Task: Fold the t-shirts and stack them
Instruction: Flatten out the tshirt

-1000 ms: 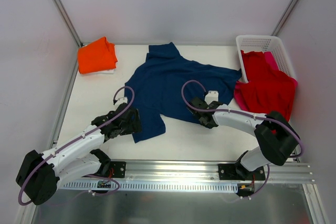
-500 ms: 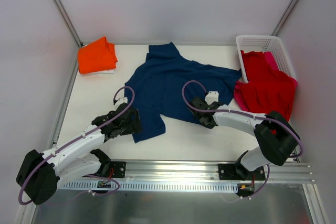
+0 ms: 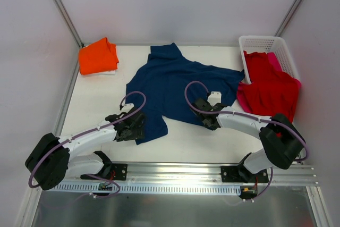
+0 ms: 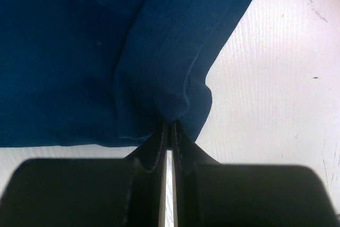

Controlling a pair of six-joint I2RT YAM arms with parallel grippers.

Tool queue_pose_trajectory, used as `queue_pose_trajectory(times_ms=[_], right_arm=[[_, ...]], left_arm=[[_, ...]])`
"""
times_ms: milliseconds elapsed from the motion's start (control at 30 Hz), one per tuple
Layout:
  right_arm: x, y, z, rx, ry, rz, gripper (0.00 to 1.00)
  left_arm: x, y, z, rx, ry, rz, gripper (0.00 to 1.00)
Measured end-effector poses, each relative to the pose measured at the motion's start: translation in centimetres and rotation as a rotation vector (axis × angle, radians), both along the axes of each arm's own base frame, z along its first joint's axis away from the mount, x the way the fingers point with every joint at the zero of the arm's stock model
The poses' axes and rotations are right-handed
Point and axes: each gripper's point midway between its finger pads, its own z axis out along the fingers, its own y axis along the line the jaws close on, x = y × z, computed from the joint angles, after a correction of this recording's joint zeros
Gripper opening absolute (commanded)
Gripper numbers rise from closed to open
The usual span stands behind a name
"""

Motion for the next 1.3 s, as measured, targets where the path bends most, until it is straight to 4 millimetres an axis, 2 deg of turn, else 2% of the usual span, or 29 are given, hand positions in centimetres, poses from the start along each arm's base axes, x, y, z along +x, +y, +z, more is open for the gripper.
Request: queue_pose_trajectory(times_ms=[100,200,267,300,500,533,633,933,1033,1133,1200,1300], right_arm=[[0.1,0.1,0.1,0.004,-0.005,0.002,0.01],[0.1,0.1,0.2,0.005,-0.007,0.004,0.01],[0.1,0.1,0.2,0.005,-0.007,0.004,0.01],[0.1,0.1,0.2,0.005,-0.006,0.005,0.0],[0.1,0.1,0.2,0.005,-0.006,0.005,0.01],[0.1,0.1,0.2,0.004,-0.007,0.005,0.01],[0.1,0.1,0.2,0.004,-0.006,0.006,0.01],[0.0,-0.1,0.3,-0.006,-0.003,0.011,0.0],[-0.2,-0.8,1.3,-0.03,-0.002,0.024,0.01],[0.2,-0.7,4.8,-0.005,-0.06,0.047,0.0],[1.0,-0.3,9.3,0.06,-0.153,0.066,0.01],[1.7,-0.2,17.0,0.168,-0.316,0.088,0.01]], left_arm=[[0.1,-0.2,0.0,0.006,-0.004,0.008,0.7],[0.2,-0.4,0.0,0.004,-0.009,0.009,0.59],[0.3,-0.5,0.0,0.0,-0.012,0.01,0.55],[0.4,-0.6,0.0,-0.001,-0.014,0.009,0.48],[0.9,-1.1,0.0,-0.017,-0.03,0.007,0.23],[1.0,-1.1,0.0,-0.021,-0.033,0.008,0.14],[1.3,-1.6,0.0,-0.038,-0.041,0.006,0.0],[1.5,-2.2,0.6,-0.074,-0.055,-0.007,0.0],[2.0,-2.9,3.4,-0.135,-0.126,-0.029,0.0],[3.5,-4.0,8.6,-0.209,-0.245,-0.067,0.0],[4.7,-4.9,13.7,-0.276,-0.359,-0.105,0.0],[5.4,-5.3,20.6,-0.351,-0.516,-0.16,0.0]])
